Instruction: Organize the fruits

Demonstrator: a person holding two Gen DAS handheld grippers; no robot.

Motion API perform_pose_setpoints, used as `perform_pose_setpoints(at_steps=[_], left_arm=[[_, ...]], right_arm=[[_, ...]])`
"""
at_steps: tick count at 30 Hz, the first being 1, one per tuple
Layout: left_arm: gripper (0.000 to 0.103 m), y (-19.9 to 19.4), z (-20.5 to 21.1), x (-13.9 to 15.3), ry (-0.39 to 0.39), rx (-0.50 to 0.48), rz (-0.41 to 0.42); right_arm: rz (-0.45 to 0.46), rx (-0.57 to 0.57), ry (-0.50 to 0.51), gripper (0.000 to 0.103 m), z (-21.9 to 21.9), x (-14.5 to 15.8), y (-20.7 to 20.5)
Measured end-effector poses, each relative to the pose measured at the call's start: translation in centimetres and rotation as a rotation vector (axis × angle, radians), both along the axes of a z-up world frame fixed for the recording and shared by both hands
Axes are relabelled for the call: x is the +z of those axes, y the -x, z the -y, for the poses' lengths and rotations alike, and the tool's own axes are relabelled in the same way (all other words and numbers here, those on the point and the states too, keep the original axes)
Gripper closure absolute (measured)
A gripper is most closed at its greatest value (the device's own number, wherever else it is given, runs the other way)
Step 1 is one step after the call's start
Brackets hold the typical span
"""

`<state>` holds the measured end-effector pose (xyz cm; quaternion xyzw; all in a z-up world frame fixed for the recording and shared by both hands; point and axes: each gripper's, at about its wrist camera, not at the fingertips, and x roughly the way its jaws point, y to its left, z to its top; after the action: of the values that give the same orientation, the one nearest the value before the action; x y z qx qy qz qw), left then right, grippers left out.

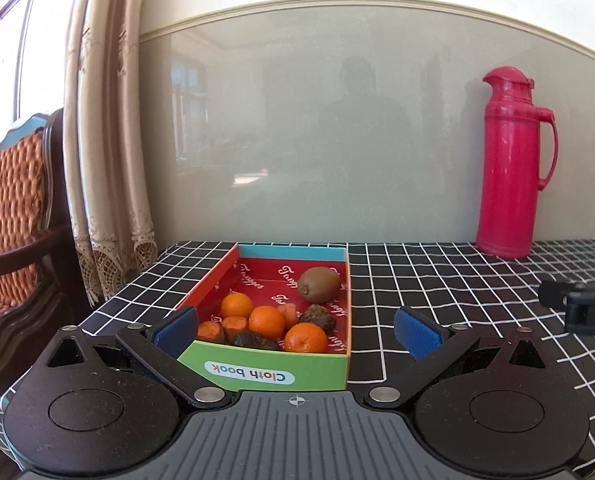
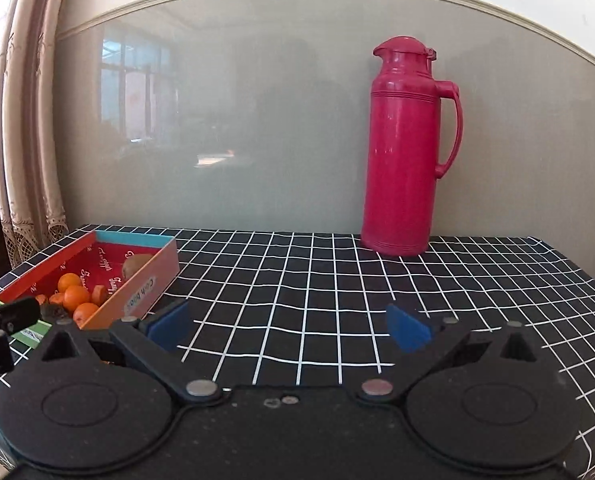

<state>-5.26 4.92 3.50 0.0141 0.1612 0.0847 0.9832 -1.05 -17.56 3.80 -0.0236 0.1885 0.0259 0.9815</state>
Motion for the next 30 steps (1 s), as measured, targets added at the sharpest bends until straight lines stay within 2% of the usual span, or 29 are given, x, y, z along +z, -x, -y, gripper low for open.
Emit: perform_pose_setpoints(at_steps=[6, 30], left_arm=[[0.0, -0.13, -0.39, -0.24, 0.028, 0.009, 0.004], [0.0, -0.13, -0.13, -0.2, 0.008, 0.006, 0.003]], right_arm=[[0.01, 0.013, 0.054, 0.0, -0.78, -0.21, 0.3], [0.012, 0.004, 0.04, 0.0, -0.22, -0.06, 0.34]])
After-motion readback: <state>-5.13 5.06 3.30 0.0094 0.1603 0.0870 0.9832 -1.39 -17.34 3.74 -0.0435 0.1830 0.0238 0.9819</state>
